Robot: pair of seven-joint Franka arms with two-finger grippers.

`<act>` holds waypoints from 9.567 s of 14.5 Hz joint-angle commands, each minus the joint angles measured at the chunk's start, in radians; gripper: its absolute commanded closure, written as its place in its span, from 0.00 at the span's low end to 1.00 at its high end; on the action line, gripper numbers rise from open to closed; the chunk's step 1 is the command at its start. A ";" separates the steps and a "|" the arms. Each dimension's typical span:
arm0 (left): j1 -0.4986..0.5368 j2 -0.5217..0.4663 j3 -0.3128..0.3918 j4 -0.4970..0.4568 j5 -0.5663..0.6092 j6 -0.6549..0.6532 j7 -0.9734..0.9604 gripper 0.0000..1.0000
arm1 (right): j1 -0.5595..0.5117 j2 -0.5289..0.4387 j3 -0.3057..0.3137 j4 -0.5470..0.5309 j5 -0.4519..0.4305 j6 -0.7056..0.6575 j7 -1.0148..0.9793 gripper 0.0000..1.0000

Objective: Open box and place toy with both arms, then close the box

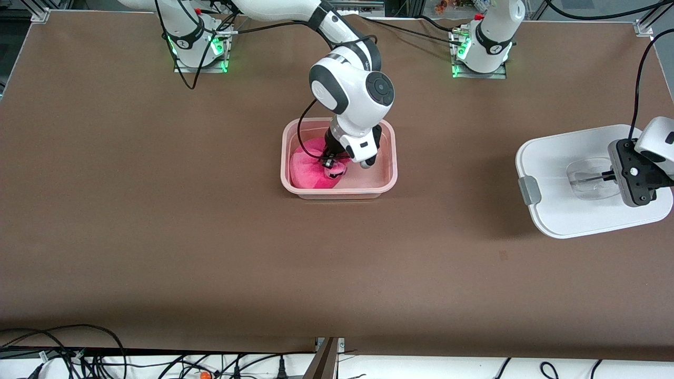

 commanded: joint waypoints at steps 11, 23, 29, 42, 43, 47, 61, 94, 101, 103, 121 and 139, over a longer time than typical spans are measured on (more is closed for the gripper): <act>0.005 0.003 -0.005 0.018 0.004 -0.021 0.020 1.00 | 0.021 -0.032 0.013 0.015 0.092 0.187 0.365 0.00; -0.212 0.014 -0.056 0.018 -0.014 -0.013 -0.009 1.00 | -0.236 -0.471 -0.189 -0.168 0.333 -0.011 0.389 0.00; -0.454 0.060 -0.057 0.026 -0.127 0.062 -0.277 1.00 | -0.241 -0.672 -0.324 -0.373 0.325 -0.069 0.392 0.00; -0.846 0.230 -0.053 0.027 -0.086 0.306 -0.684 1.00 | -0.723 -0.938 0.009 -0.620 0.124 -0.092 0.449 0.00; -0.854 0.241 -0.053 0.027 -0.086 0.308 -0.698 1.00 | -0.723 -0.936 0.009 -0.612 0.124 -0.095 0.448 0.00; -0.875 0.256 -0.051 0.027 -0.085 0.322 -0.733 1.00 | -0.718 -0.924 0.010 -0.591 0.103 -0.089 0.451 0.00; -0.897 0.321 -0.044 0.090 -0.072 0.322 -0.819 1.00 | -0.718 -0.829 0.007 -0.457 0.106 -0.109 0.443 0.00; -0.632 0.276 -0.042 0.251 -0.029 0.168 -0.844 0.00 | -0.717 -0.827 0.009 -0.454 0.106 -0.132 0.443 0.00; -0.423 0.226 -0.010 0.265 -0.014 0.122 -0.842 0.00 | -0.717 -0.827 0.009 -0.454 0.106 -0.132 0.443 0.00; -0.363 0.180 0.016 0.255 -0.019 0.128 -0.844 0.00 | -0.717 -0.827 0.009 -0.454 0.106 -0.132 0.443 0.00; -0.102 -0.250 0.018 -0.065 -0.066 -0.002 -1.359 0.00 | -0.717 -0.827 0.009 -0.454 0.106 -0.135 0.443 0.00; -0.065 -0.204 0.022 -0.039 -0.118 -0.063 -1.444 0.00 | -0.717 -0.827 0.009 -0.454 0.106 -0.135 0.441 0.00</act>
